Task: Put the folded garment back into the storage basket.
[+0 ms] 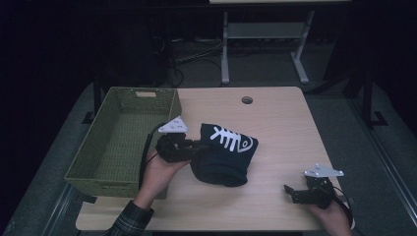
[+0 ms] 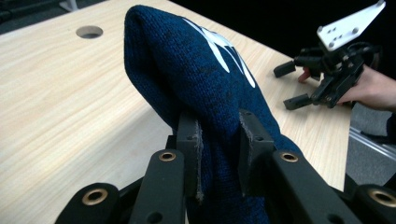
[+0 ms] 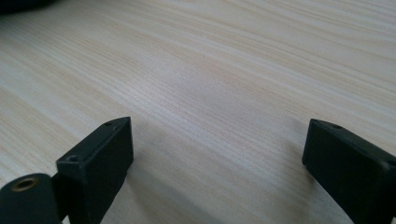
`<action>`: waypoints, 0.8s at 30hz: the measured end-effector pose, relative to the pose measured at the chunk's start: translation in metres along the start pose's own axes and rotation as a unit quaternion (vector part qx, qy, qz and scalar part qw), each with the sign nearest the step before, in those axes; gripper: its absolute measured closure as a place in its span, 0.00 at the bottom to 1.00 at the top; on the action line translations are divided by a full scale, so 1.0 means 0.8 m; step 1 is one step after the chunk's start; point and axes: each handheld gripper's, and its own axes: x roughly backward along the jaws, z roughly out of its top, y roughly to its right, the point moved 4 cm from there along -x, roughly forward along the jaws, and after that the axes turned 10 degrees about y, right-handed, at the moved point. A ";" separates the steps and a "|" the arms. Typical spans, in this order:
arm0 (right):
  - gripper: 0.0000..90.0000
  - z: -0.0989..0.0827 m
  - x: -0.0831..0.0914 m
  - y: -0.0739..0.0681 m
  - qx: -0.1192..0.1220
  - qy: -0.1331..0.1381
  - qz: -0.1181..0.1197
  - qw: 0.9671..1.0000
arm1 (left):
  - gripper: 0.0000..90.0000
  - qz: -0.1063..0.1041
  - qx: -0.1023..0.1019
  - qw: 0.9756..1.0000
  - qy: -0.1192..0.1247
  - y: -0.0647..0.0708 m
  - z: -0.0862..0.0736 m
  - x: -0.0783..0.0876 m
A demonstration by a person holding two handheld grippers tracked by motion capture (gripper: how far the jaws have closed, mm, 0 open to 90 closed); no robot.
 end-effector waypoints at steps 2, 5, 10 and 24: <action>0.09 0.000 0.000 0.000 0.000 0.000 0.000 1.000 | 0.82 0.004 0.003 1.000 0.005 -0.004 0.004 0.008; 0.09 0.000 0.000 0.000 0.000 0.000 0.001 1.000 | 0.82 0.009 0.002 1.000 0.010 -0.009 0.011 0.022; 0.09 0.000 0.000 0.000 -0.001 -0.001 0.001 1.000 | 0.82 0.016 0.002 1.000 0.022 -0.018 0.023 0.045; 0.09 0.000 0.000 0.000 0.000 0.000 -0.001 1.000 | 0.82 0.038 0.003 0.998 0.047 -0.043 0.046 0.108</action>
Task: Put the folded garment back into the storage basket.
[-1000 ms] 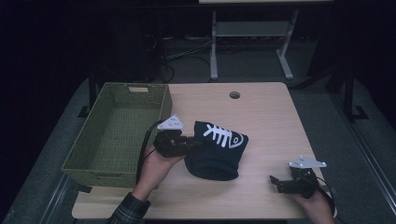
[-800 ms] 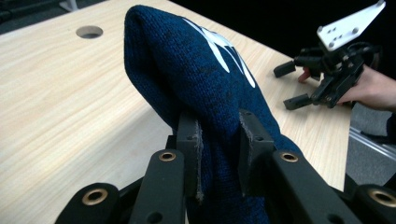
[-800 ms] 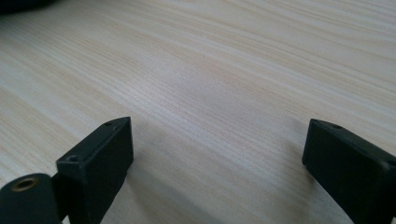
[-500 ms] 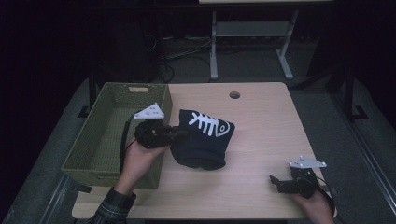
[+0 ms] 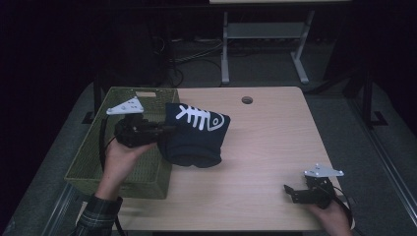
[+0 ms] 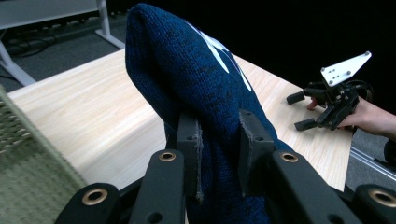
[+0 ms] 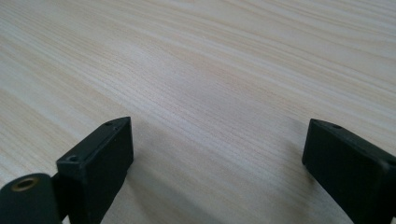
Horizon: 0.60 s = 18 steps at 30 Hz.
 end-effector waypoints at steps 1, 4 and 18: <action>0.09 0.000 0.000 0.000 0.000 0.000 0.000 1.000 | 0.82 0.002 0.000 1.000 0.001 -0.001 0.001 0.003; 0.09 0.000 0.000 0.000 0.001 0.000 0.000 1.000 | 0.82 0.011 -0.004 1.000 0.004 -0.006 0.007 0.014; 0.09 0.000 0.000 0.000 0.000 0.000 -0.001 1.000 | 0.82 0.045 -0.001 0.999 0.018 -0.033 0.018 0.068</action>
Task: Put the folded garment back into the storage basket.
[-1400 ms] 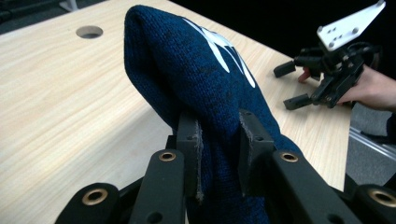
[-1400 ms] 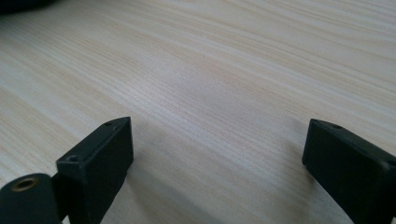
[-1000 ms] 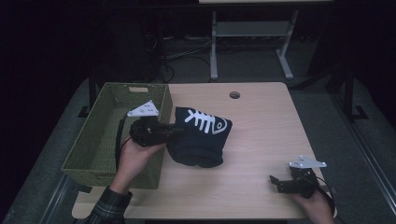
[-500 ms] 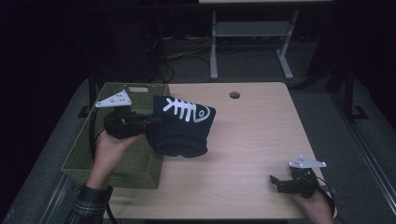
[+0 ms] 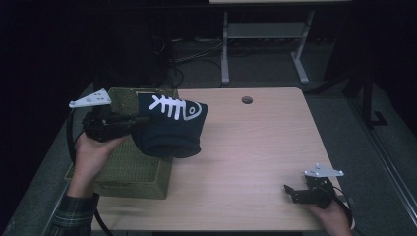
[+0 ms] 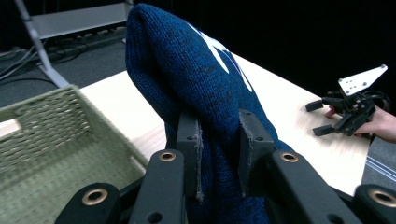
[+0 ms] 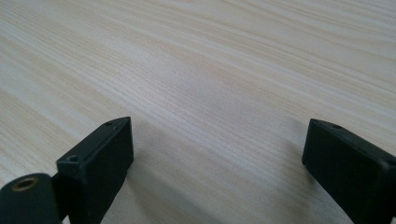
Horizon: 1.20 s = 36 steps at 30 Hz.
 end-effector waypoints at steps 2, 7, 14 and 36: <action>0.09 0.000 0.000 0.000 0.001 0.000 0.000 1.000 | 0.82 0.005 -0.002 1.000 0.000 -0.004 0.001 0.008; 0.09 0.000 0.000 0.000 0.000 0.000 0.000 1.000 | 0.82 0.021 -0.002 1.000 0.006 -0.015 0.007 0.029; 0.09 0.000 0.000 0.000 -0.001 0.000 -0.001 1.000 | 0.82 0.045 0.000 0.999 0.016 -0.033 0.014 0.060; 0.09 0.000 0.000 0.000 0.000 0.000 -0.001 1.000 | 0.82 0.086 0.019 0.996 -0.018 -0.078 -0.024 0.089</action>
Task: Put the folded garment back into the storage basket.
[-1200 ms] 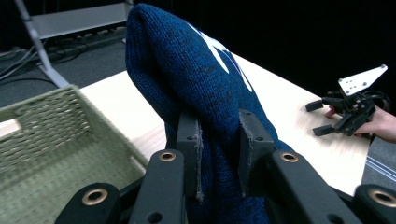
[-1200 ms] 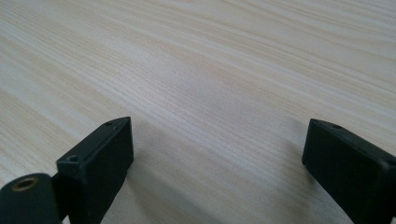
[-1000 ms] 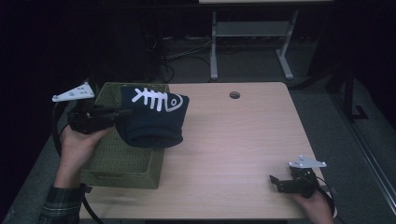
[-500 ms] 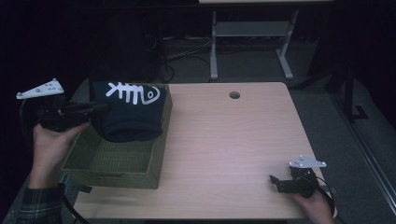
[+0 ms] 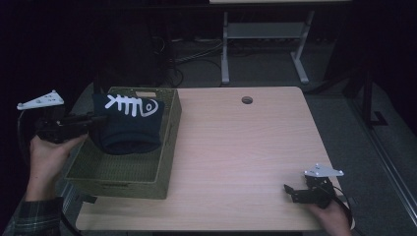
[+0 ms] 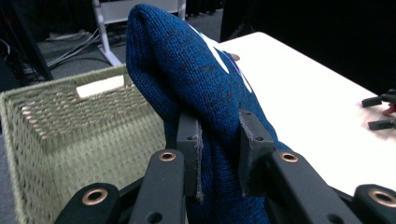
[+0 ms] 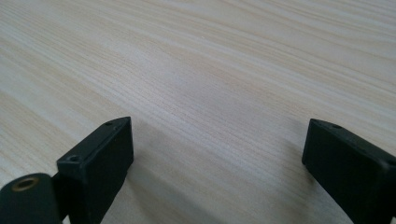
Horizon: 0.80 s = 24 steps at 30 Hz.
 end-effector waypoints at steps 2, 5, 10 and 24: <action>0.09 0.000 0.000 0.000 -0.001 0.000 0.000 1.000 | 0.82 0.000 0.003 1.000 -0.002 -0.004 -0.005 0.000; 0.09 0.000 0.000 0.000 0.000 0.000 -0.001 1.000 | 0.82 0.001 0.008 1.000 -0.008 -0.008 -0.013 -0.003; 0.09 0.000 0.000 0.000 -0.001 0.000 0.000 1.000 | 0.82 -0.002 0.013 1.000 -0.023 -0.012 -0.027 -0.012; 0.09 0.000 0.000 0.000 0.000 0.000 -0.001 1.000 | 0.82 -0.027 0.035 0.998 -0.046 -0.016 -0.055 -0.045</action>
